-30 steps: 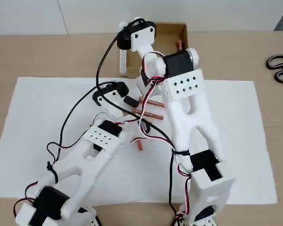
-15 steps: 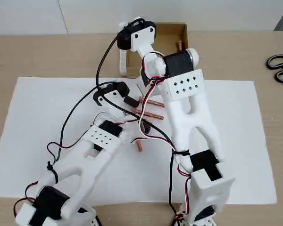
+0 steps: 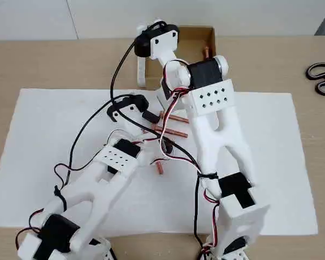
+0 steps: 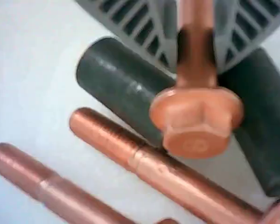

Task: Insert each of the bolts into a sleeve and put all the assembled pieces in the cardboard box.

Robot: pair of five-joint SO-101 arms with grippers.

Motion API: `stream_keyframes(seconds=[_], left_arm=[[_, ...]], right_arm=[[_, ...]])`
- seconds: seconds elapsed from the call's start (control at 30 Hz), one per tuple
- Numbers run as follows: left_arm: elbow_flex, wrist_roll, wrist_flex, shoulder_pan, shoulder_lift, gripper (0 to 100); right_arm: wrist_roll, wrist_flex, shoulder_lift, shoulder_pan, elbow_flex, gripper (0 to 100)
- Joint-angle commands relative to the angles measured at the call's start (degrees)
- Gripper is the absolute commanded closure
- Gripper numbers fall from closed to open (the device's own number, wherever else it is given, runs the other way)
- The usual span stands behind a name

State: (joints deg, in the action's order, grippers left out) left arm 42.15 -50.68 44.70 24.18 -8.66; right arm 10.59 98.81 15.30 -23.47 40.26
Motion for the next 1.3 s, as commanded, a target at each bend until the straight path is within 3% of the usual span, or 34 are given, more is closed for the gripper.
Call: stream_keyframes(seconds=[0.0, 0.2, 0.4, 0.6, 0.73, 0.83, 1.0, 1.13, 1.27], left_arm=[[-5.1, 0.2, 5.9, 0.1, -0.7, 99], [-17.5, 5.6, 21.7, -0.2, -0.7, 99], [-26.4, 9.9, 31.5, -0.5, -0.7, 99], [-32.9, 18.3, 39.9, -12.6, -0.7, 99], [-31.2, 29.8, 39.8, -25.1, -0.1, 99], [-27.6, 38.5, 36.2, -29.5, -0.1, 99], [-17.2, 51.1, 27.0, -29.0, -0.1, 99], [-11.8, 51.1, 20.5, -26.4, -0.1, 99], [-10.4, 51.1, 19.7, -23.6, -0.1, 91]], right_arm=[[-0.5, -0.2, -4.1, 0.2, 0.3, 99.5], [-0.5, -0.2, -4.1, 0.2, 0.3, 99.5], [-0.6, -0.5, -4.1, -0.1, 0.3, 99.5], [-0.6, -0.5, -4.4, -0.5, 0.3, 99.5], [-0.6, -0.5, -4.4, -0.5, 0.3, 99.5], [-0.6, -0.5, -4.4, -0.5, 0.3, 99.5], [-2.0, -0.5, -4.4, -0.5, 0.3, 99.5], [-2.1, -0.5, -4.4, -0.5, 0.3, 99.5], [-2.1, -0.5, -4.4, -0.5, 0.3, 99.5]])
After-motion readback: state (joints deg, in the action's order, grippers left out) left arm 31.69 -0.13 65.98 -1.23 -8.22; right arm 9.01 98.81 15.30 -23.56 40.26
